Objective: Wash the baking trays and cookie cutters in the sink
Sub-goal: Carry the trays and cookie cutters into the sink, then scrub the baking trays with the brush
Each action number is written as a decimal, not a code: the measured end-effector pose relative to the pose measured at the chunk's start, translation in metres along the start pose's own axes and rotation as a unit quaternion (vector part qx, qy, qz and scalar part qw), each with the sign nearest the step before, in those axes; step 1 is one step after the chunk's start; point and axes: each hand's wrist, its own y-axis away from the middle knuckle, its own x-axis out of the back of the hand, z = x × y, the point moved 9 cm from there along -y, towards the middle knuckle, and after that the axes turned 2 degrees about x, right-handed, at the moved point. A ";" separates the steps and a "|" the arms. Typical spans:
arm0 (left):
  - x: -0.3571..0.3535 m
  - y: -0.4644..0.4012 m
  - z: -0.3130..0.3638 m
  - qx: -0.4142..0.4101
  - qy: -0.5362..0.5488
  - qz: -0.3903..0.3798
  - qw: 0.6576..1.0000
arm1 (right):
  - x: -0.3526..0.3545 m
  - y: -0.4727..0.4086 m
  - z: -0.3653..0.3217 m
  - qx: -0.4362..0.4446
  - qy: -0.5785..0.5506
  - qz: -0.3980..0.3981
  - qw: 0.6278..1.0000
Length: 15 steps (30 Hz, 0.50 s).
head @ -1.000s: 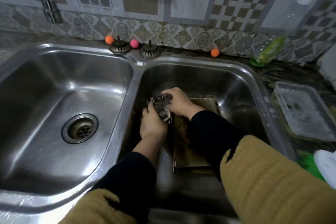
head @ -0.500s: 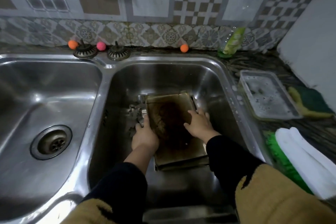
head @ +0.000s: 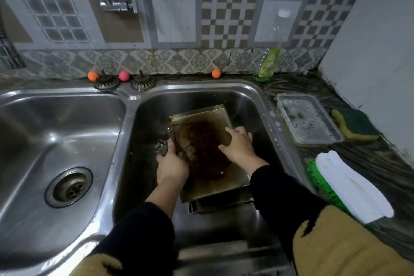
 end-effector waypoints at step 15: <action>0.002 0.040 0.110 -0.192 0.216 -0.010 0.957 | 0.179 0.121 0.055 -0.013 0.163 0.161 0.973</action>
